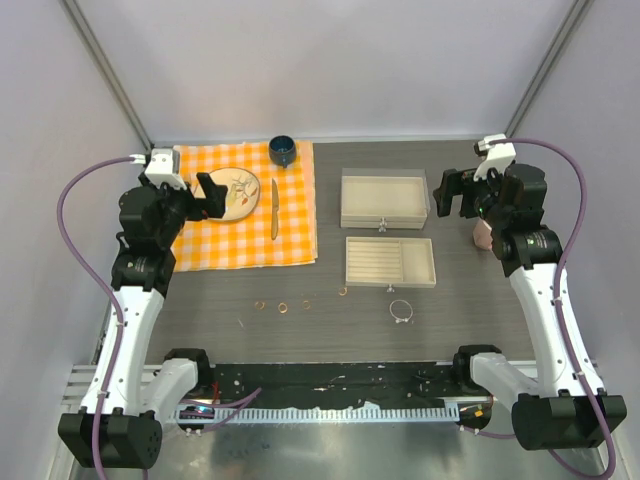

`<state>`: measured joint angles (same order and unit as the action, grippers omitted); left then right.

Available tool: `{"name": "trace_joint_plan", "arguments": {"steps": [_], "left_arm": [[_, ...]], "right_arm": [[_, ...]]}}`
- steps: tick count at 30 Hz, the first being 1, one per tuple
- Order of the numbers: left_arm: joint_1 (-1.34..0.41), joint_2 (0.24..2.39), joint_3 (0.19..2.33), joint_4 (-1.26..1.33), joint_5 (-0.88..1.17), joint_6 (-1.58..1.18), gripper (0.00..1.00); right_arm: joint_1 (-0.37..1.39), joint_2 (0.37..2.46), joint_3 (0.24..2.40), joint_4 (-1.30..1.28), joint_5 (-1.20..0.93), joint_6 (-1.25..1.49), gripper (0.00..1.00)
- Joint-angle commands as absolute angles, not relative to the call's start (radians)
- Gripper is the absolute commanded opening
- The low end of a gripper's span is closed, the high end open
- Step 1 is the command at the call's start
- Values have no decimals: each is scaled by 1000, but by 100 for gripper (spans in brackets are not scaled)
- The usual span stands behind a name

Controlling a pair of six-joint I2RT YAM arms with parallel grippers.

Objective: Organize the mixed jewelry

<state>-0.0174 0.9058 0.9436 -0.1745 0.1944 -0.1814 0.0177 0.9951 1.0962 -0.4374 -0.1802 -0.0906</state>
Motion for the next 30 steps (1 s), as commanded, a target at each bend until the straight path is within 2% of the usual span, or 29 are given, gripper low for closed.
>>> {"name": "trace_joint_plan", "arguments": {"steps": [1,19,22,27,30], "left_arm": [[-12,897,966,-166,198,-193,100],[-12,882,959,-198,221,-164,100],[-12,885,948,-221,268,-132,100],[-14,894,919,-284,405,-66,100],[-28,899,902,-311,445,-32,100]], "right_arm": [[15,992,1150,-420,-202,-83,100],[15,994,1170,-514,-282,-159,100],[15,1002,1183,-590,-304,-233,100],[18,1026,1194,-886,-484,-554,94],[35,1017,1132,-977,-523,-700,93]]}}
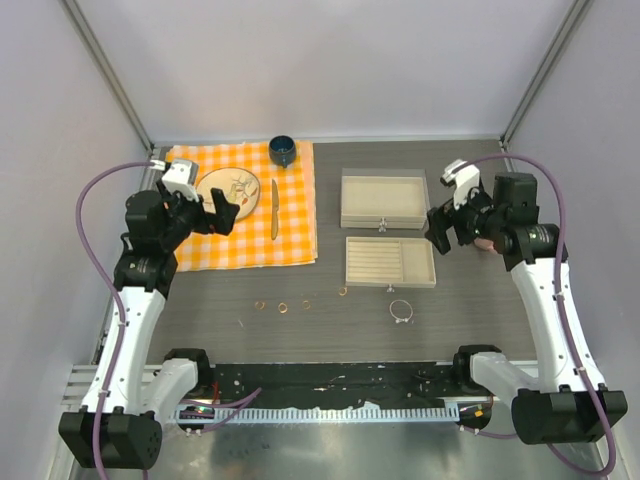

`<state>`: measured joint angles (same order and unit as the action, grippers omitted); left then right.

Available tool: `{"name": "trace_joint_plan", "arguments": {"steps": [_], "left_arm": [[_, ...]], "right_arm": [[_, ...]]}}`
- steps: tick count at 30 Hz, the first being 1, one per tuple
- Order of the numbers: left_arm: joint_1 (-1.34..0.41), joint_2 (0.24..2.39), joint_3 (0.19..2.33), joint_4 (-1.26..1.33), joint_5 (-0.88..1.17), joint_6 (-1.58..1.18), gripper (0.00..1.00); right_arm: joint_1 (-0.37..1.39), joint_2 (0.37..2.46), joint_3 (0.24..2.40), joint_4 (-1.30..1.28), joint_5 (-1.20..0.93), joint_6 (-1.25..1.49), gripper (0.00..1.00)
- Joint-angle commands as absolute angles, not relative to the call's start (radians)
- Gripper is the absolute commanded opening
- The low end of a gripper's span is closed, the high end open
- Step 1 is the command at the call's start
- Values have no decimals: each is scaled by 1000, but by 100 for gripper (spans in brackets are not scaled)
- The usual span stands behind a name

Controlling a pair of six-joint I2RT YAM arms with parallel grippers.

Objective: Organize the mixed jewelry

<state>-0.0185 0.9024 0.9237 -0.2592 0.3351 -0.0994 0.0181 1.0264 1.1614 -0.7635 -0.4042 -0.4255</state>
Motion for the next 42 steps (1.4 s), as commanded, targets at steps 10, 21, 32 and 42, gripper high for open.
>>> {"name": "trace_joint_plan", "arguments": {"steps": [10,21,32,42], "left_arm": [[-60,907,844,-351,384,38,100],[-67,927,838,-348,324,41,100],[-69,931,827,-334,302,52,100],[-71,936,813,-319,282,75,100]], "right_arm": [[344,1008,884,-887,-332,-629,78],[574,1134,739,-681,-210,-486,63],[652,1209,719,-653,-186,-486,61],[707,1282,710,-650,-133,-505,58]]}}
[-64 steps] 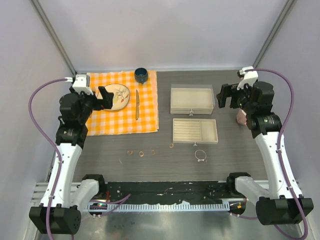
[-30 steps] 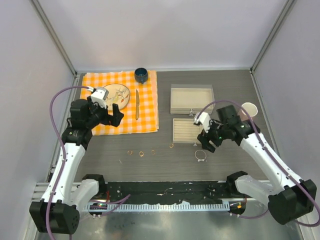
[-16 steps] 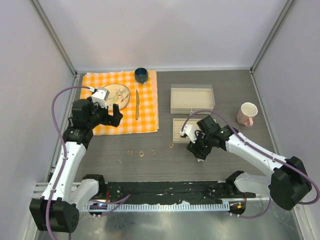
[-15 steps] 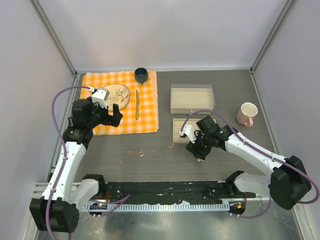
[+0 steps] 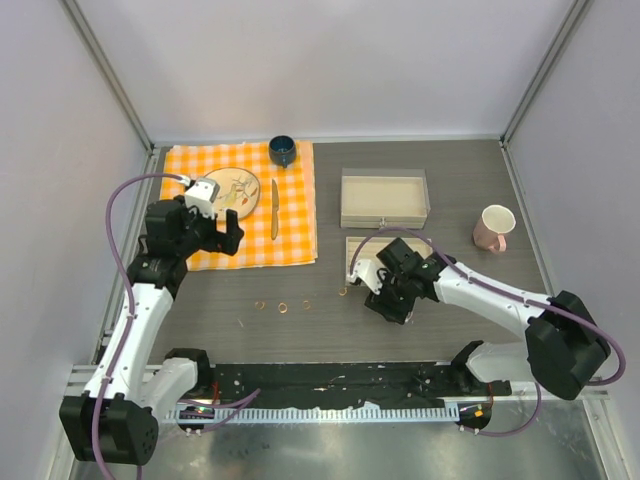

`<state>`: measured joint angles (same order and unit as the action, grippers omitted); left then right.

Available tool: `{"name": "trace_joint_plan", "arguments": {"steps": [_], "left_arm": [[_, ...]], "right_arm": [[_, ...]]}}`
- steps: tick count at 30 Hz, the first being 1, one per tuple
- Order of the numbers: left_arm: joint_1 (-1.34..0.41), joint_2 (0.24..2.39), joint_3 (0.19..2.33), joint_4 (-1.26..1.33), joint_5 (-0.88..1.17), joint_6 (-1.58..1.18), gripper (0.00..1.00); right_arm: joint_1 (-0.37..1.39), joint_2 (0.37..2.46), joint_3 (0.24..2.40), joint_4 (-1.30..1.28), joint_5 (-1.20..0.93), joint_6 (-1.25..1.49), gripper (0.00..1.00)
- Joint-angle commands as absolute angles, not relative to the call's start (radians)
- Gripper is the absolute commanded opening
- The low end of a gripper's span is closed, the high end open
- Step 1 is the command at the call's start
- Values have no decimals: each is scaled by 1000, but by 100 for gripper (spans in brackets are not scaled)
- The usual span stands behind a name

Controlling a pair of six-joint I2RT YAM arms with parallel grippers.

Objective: Organize the mixed jewelry

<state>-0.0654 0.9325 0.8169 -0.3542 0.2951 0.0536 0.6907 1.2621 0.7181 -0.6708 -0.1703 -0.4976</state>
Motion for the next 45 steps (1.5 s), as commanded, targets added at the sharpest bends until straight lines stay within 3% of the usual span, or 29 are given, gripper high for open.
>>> {"name": "trace_joint_plan", "arguments": {"steps": [1,14,24,35,45], "left_arm": [[-71,937,813,-315,281,77,100],[-72,956,802,-296,272,86,100],[-72,951,792,-282,268,92,100],[-74,948,790,-284,279,103,100],[-75,943,801,-281,307,104,100]], "right_arm": [[712,1288,710,-653,-129,-508,58],[727,1359,680,-626,-113,-535,49],[727,1379,676,-649,-114,-557,25],[727,1301,753,-802,-123,-574,6],[727,1169,867,-890,-22,-581,3]]}}
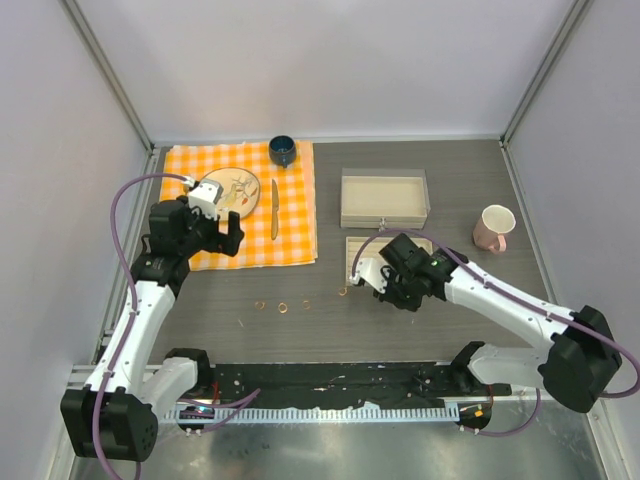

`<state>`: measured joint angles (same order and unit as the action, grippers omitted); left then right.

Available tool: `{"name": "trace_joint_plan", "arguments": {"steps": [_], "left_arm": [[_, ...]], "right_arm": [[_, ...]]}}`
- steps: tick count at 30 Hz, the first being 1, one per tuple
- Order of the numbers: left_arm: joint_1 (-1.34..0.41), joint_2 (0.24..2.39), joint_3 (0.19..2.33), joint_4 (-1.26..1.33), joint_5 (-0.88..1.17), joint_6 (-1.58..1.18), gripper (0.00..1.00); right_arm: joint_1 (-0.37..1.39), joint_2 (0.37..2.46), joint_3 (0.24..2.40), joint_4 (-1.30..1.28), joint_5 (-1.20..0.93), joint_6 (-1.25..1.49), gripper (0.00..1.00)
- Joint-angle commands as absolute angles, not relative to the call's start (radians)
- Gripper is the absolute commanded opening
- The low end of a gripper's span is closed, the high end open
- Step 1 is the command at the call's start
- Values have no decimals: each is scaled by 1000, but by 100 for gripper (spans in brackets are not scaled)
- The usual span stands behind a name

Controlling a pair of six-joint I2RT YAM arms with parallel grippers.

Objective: Organize the mixed jewelry

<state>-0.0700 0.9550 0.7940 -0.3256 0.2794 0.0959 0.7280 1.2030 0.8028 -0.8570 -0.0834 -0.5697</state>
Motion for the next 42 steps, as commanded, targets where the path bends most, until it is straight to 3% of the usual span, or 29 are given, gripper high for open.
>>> {"name": "trace_joint_plan", "arguments": {"steps": [1,7,15,31,34,42], "left_arm": [[-77,946,801,-278,311,100,100],[-81,966,811,-267,314,89,100],[-81,960,798,-232,284,92,100],[-81,982,778,-202,270,103,100],[-81,982,776,-202,268,107,100],[-81,974,765,-209,271,117,100]], "right_arm": [[720,1170,871,-873,-3,-584,3],[654,1261,919,-822,58,-609,4],[454,1396,988,-750,-30,-661,4],[339,1608,1005,-620,-110,-698,5],[336,1617,1002,-606,-114,-698,9],[333,1611,1002,-591,-100,-695,33]]}}
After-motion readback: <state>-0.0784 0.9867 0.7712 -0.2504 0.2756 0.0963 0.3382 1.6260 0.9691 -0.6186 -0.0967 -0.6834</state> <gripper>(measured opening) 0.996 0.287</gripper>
